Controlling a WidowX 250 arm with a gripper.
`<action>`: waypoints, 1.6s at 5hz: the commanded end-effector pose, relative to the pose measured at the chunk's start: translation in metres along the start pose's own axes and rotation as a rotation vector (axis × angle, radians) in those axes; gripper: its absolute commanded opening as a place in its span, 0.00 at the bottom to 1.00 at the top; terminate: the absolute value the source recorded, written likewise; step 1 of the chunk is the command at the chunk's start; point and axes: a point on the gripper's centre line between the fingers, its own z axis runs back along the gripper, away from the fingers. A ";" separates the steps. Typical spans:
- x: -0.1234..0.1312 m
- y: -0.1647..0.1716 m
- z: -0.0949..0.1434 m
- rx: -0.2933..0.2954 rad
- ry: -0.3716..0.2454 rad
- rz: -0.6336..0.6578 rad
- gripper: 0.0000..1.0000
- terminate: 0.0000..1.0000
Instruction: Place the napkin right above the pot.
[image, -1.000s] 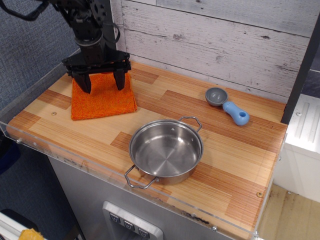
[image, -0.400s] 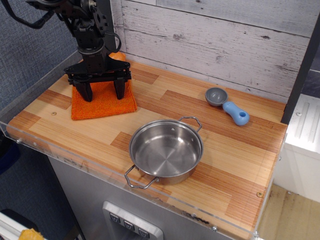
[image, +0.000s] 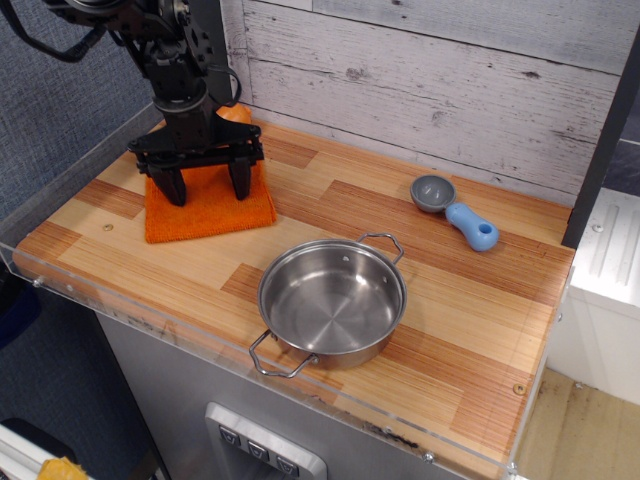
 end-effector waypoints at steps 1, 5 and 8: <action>-0.023 -0.021 0.024 -0.032 -0.017 -0.070 1.00 0.00; -0.080 -0.086 0.025 -0.080 0.026 -0.312 1.00 0.00; -0.081 -0.097 0.029 -0.130 0.054 -0.300 1.00 0.00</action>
